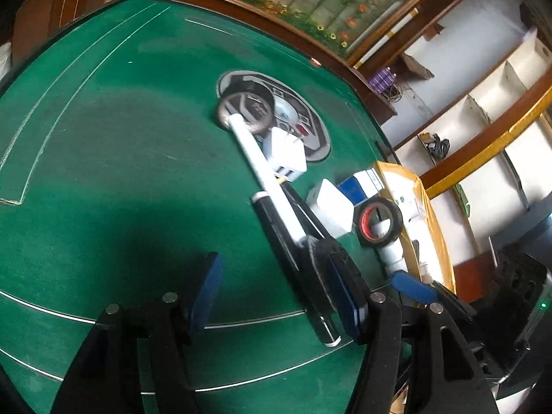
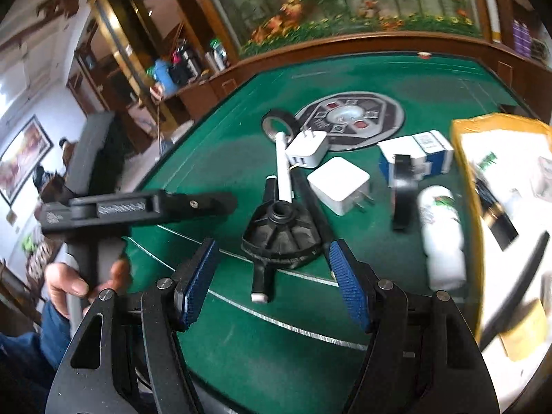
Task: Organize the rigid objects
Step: 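Grasp the black rubber cone with the right tool while the left tool grasps a black marker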
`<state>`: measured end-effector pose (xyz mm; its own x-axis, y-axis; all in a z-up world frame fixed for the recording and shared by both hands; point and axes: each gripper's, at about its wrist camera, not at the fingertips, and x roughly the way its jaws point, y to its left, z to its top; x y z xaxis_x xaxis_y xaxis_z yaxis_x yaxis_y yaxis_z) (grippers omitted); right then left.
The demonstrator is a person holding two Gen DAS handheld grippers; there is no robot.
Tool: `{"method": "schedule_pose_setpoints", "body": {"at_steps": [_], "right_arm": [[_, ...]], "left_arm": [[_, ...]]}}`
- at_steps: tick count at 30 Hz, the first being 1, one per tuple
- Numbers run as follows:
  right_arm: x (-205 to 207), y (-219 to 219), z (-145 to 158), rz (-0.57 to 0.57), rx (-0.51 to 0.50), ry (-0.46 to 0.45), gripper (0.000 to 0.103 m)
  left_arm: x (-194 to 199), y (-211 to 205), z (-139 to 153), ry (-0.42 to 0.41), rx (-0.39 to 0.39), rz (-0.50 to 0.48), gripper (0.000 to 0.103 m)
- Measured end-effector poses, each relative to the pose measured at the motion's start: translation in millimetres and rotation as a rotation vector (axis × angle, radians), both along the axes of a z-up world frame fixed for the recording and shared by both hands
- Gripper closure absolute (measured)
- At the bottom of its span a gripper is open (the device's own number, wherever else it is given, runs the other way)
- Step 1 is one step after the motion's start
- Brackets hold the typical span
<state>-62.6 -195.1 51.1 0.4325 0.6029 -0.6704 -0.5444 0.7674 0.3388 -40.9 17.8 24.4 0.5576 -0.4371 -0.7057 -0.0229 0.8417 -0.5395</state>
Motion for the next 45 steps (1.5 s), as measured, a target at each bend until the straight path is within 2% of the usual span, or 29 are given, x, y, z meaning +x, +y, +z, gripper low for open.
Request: {"method": "schedule_pose_setpoints", "body": {"at_steps": [4, 9, 10, 12, 14, 15, 20, 23, 24, 25, 28, 32, 33, 34, 35, 36, 37, 38, 45], "right_arm": [[17.3, 18.6, -2.3, 0.039, -0.059, 0.0, 0.034], [36.7, 45.5, -20.5, 0.071, -0.178, -0.004, 0.034], [39.3, 47.6, -23.7, 0.073, -0.193, 0.005, 0.03], [41.2, 55.6, -26.5, 0.074, -0.217, -0.034, 0.03], [40.2, 58.3, -26.6, 0.062, -0.235, -0.045, 0.035], [37.0, 59.9, -25.8, 0.072, -0.253, -0.059, 0.041], [18.0, 40.3, -25.1, 0.079, -0.286, -0.06, 0.041], [9.5, 8.4, -20.3, 0.024, -0.235, -0.055, 0.044], [6.7, -2.0, -17.1, 0.003, -0.22, -0.062, 0.045], [4.2, -10.5, -14.2, -0.014, -0.205, -0.074, 0.063], [0.3, -24.9, -11.5, -0.038, -0.185, -0.075, 0.063], [-7.8, -30.9, -15.3, -0.017, -0.211, -0.076, 0.063], [-10.3, -33.6, -14.6, -0.014, -0.205, -0.079, 0.063], [-12.8, -37.1, -12.9, -0.01, -0.195, -0.083, 0.062], [-15.0, -38.2, -11.3, -0.009, -0.191, -0.087, 0.06], [-16.5, -40.9, -10.2, -0.01, -0.191, -0.095, 0.05], [-17.2, -42.1, -10.3, -0.014, -0.192, -0.1, 0.041], [-18.4, -43.9, -10.4, -0.017, -0.192, -0.106, 0.038], [-20.3, -37.1, -18.0, 0.016, -0.277, -0.098, 0.037]], "left_arm": [[2.7, 0.1, -0.3, -0.001, 0.006, -0.013, 0.041], [9.0, 1.5, -1.6, -0.002, 0.013, -0.033, 0.041], [9.8, 3.0, -1.9, -0.002, 0.013, -0.036, 0.041], [12.3, 4.7, -2.5, 0.002, 0.016, -0.041, 0.041], [12.3, 8.1, -2.4, 0.001, 0.014, -0.036, 0.041], [12.6, 7.9, -2.5, 0.004, 0.015, -0.041, 0.041], [9.9, -0.8, -2.3, 0.013, 0.026, -0.076, 0.041], [7.0, -18.5, -1.5, 0.02, 0.033, -0.116, 0.041], [7.5, -28.7, -1.7, 0.028, 0.053, -0.135, 0.04], [8.6, -37.4, -2.6, 0.038, 0.08, -0.147, 0.04], [13.8, -65.2, -6.7, 0.069, 0.208, -0.147, 0.04], [16.1, -80.9, -7.7, 0.036, 0.365, -0.102, 0.041], [15.3, -82.6, -8.5, 0.019, 0.403, -0.096, 0.054], [14.2, -84.2, -9.2, 0.007, 0.461, -0.09, 0.061], [13.6, -84.2, -10.4, 0.004, 0.498, -0.09, 0.075], [12.4, -84.0, -11.2, -0.005, 0.536, -0.096, 0.077], [10.8, -81.6, -11.3, -0.01, 0.542, -0.107, 0.078], [9.9, -78.5, -10.4, -0.01, 0.546, -0.108, 0.081], [-7.7, -37.7, -8.4, -0.009, 0.569, -0.09, 0.083]]}}
